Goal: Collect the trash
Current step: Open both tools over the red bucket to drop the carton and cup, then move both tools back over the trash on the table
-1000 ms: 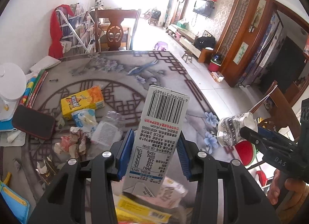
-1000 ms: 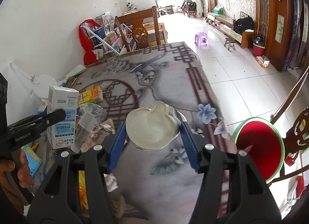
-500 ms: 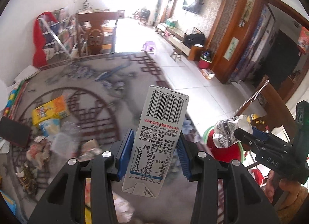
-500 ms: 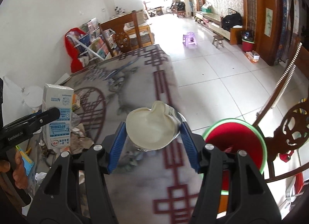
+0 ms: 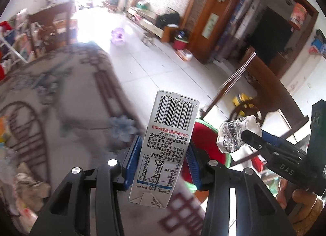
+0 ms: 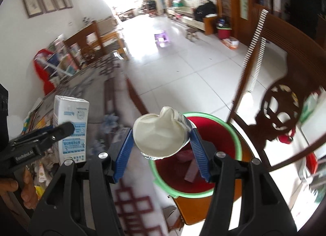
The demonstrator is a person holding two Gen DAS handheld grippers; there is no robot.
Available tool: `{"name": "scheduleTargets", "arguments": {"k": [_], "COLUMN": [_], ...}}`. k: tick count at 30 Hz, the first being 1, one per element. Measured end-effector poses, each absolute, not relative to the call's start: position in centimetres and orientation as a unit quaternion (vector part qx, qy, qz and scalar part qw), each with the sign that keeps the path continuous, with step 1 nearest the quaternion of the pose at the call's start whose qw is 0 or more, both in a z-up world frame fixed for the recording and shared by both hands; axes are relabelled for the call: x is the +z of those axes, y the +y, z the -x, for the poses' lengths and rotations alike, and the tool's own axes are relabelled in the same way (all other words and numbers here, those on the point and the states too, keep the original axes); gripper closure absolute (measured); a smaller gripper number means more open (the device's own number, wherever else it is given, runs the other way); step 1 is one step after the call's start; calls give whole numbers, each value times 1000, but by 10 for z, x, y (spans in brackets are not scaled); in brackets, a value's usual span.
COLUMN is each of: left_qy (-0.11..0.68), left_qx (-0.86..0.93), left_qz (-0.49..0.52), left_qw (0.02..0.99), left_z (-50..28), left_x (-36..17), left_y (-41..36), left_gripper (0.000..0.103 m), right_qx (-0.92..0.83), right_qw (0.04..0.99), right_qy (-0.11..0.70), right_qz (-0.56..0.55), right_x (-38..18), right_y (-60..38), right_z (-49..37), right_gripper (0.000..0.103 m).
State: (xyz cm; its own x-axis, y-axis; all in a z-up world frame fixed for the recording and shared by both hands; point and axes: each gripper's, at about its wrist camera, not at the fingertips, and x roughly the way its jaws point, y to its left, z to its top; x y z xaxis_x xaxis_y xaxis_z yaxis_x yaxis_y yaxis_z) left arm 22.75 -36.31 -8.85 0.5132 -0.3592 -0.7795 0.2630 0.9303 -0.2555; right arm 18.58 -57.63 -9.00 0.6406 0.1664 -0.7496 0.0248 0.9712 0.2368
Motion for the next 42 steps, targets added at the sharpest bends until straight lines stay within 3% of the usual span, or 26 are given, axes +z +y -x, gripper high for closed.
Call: {"name": "scheduleTargets", "arguments": {"k": [12, 14, 15, 16, 17, 28, 42], "left_qy": [490, 490, 487, 482, 478, 464, 423], "left_qx": [-246, -250, -250, -248, -247, -226, -149], "left_qz": [19, 20, 23, 26, 29, 30, 94], "left_qw": [836, 835, 837, 840, 842, 856, 889], "left_z": [-246, -248, -249, -249, -249, -237, -198], "left_x": [-112, -113, -112, -111, -110, -93, -55], "left_y": [-445, -451, -451, -452, -451, -422, -312], "left_gripper": [61, 46, 28, 25, 25, 25, 25], "right_qx": [-9, -5, -2, -3, -5, -6, 64], "right_qw": [886, 885, 884, 883, 883, 884, 881], "right_qy": [435, 436, 438, 439, 438, 431, 446], "right_qz": [-161, -163, -164, -165, -166, -182, -141], "right_x": [-109, -110, -111, -112, -113, -106, -100], "right_y": [-632, -635, -635, -635, -635, -633, -559], "right_z": [-169, -170, -170, -170, -169, -166, -181], "right_gripper": [48, 47, 41, 36, 29, 29, 29]}}
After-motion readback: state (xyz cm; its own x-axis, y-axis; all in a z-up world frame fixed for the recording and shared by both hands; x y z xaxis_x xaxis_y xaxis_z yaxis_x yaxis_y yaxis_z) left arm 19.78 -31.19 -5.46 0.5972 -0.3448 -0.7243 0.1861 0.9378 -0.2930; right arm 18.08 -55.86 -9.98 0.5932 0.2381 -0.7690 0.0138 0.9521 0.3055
